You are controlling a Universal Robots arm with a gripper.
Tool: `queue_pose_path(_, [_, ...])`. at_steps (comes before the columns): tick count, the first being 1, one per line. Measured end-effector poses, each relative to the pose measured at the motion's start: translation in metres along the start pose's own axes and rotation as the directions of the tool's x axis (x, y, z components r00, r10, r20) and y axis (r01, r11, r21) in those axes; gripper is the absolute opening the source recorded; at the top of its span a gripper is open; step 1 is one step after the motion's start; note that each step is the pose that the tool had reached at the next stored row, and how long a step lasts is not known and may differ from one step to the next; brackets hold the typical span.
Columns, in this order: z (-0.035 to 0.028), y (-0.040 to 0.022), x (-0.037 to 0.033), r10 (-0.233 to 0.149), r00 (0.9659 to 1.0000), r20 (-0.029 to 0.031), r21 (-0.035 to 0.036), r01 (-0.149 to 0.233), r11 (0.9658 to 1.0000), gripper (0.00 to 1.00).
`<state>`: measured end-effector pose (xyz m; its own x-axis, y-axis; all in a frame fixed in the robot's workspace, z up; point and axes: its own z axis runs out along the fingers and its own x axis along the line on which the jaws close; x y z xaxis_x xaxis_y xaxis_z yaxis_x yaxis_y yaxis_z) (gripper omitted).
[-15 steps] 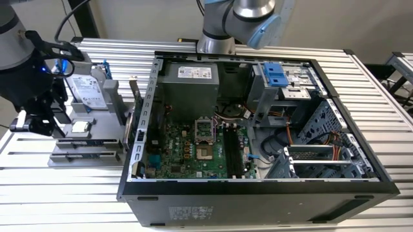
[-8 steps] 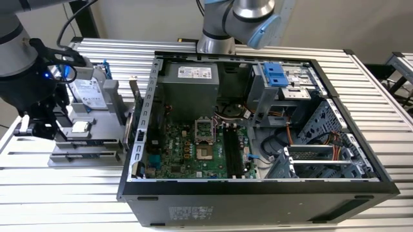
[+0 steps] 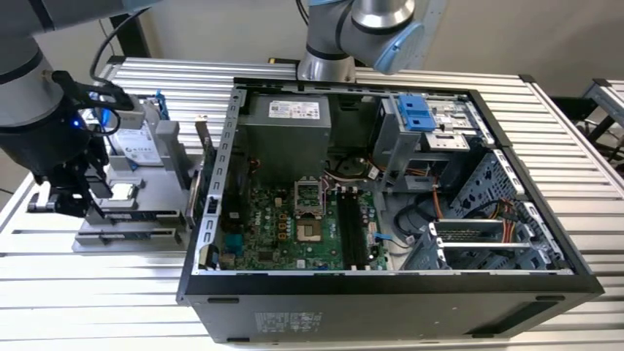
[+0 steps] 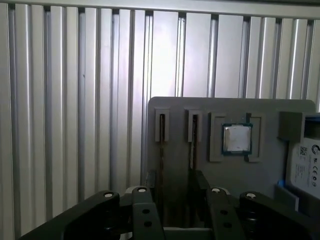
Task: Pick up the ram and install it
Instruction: 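Pick up the ram and move it above insertion slot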
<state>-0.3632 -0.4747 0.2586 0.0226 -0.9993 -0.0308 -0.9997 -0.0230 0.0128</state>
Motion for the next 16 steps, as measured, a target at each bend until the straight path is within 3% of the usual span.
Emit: queue_pose_path(16, [0.0259, -0.0003, 0.0008, 0.006, 1.0, -0.0067, -0.0001, -0.006, 1.0, 1.0])
